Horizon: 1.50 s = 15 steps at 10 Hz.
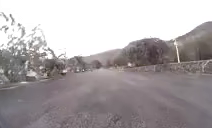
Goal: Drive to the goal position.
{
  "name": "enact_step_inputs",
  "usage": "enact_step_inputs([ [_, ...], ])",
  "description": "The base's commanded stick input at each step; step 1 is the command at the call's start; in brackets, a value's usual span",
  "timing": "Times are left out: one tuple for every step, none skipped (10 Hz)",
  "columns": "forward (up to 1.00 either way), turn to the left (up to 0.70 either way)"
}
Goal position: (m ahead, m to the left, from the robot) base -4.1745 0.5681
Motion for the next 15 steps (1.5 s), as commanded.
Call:
enact_step_inputs([
  [0.7,0.0],
  [0.7,0.0],
  [0.7,0.0],
  [0.7,0.0],
  [0.7,0.0],
  [0.7,0.0],
  [0.7,0.0],
  [0.7,0.0],
  [0.7,0.0],
  [0.7,0.0],
  [0.7,0.0],
  [0.7,0.0],
  [0.7,0.0],
  [0.7,0.0],
  [0.7,0.0],
])
